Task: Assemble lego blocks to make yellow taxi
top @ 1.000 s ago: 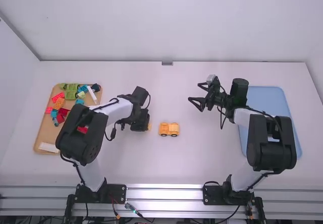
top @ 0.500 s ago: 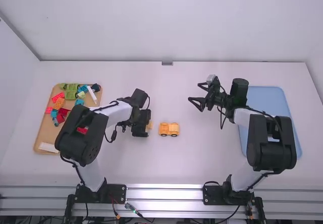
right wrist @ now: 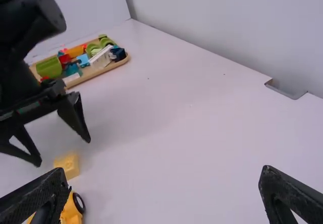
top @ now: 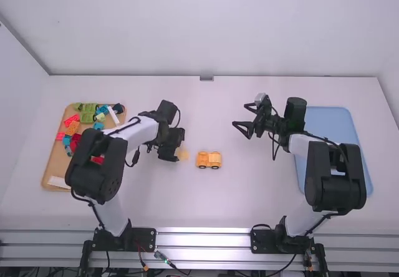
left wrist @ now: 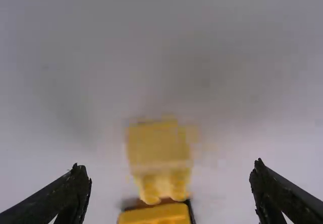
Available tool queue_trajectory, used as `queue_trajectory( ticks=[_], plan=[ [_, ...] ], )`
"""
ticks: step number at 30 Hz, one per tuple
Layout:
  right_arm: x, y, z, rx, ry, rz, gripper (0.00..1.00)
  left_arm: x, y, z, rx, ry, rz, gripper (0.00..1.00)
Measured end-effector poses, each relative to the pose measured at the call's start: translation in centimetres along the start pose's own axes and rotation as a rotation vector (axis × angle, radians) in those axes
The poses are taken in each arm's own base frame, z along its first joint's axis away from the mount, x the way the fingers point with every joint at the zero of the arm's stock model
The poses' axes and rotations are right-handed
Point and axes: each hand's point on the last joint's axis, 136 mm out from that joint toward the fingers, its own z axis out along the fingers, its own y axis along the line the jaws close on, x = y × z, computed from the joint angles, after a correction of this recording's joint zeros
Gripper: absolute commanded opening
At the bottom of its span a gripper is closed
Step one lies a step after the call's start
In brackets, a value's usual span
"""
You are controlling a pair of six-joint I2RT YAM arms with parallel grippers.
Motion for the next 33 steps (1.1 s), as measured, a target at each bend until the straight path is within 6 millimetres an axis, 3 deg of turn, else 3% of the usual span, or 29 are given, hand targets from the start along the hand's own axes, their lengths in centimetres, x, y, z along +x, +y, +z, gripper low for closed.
queue_trajectory(
  ticks=[4,5,7,8,9,10,11,16,21,25,26,27,28,33],
  plan=[
    [0.0,0.0,0.0,0.0,0.0,0.0,0.99,0.3,-1.8,-1.7,0.022,0.001,0.154,0.97],
    [0.0,0.0,0.0,0.0,0.0,0.0,0.99,0.5,-2.6,-2.4,0.035,0.0,0.243,0.95],
    [0.0,0.0,0.0,0.0,0.0,0.0,0.99,0.8,-4.2,-3.7,0.074,0.004,0.446,0.87],
    [0.0,0.0,0.0,0.0,0.0,-0.001,0.99,1.0,-4.8,-4.4,0.089,0.003,0.552,0.78],
    [0.0,0.0,0.0,0.0,0.0,0.0,0.99,1.1,-5.3,-4.9,0.099,0.002,0.636,0.62],
    [0.0,0.0,0.0,0.0,0.0,0.0,0.98,1.4,-5.8,-5.5,0.111,0.003,0.749,0.63],
    [0.0,0.0,0.0,0.0,0.0,0.0,0.99,1.8,-6.4,-6.4,0.13,0.001,0.93,0.99],
    [0.0,0.0,0.0,0.0,0.0,-0.001,0.99,2.2,-8.2,-8.0,0.17,-0.072,1.421,0.99],
    [0.0,0.0,0.0,0.0,0.0,0.0,0.99,1.5,-7.7,-8.0,0.109,-0.115,1.693,0.99],
    [0.0,0.0,0.0,0.0,0.0,0.0,0.99,3.0,-7.4,-8.1,0.186,-0.068,2.08,0.99],
    [0.0,0.0,0.0,0.0,0.0,-0.001,0.99,3.9,-6.6,-8.2,0.241,-0.009,2.221,0.99],
    [0.0,0.0,0.0,0.0,0.0,0.0,0.99,4.1,-6.4,-8.2,0.255,0.007,2.25,0.99],
    [0.0,0.0,0.0,0.0,0.0,0.0,0.99,4.9,-4.8,-8.3,0.331,0.093,2.39,0.99],
    [0.1,0.3,0.0,-0.017,0.001,-0.011,0.99,5.7,-0.1,-9.3,0.643,0.294,2.683,0.99]
  ],
)
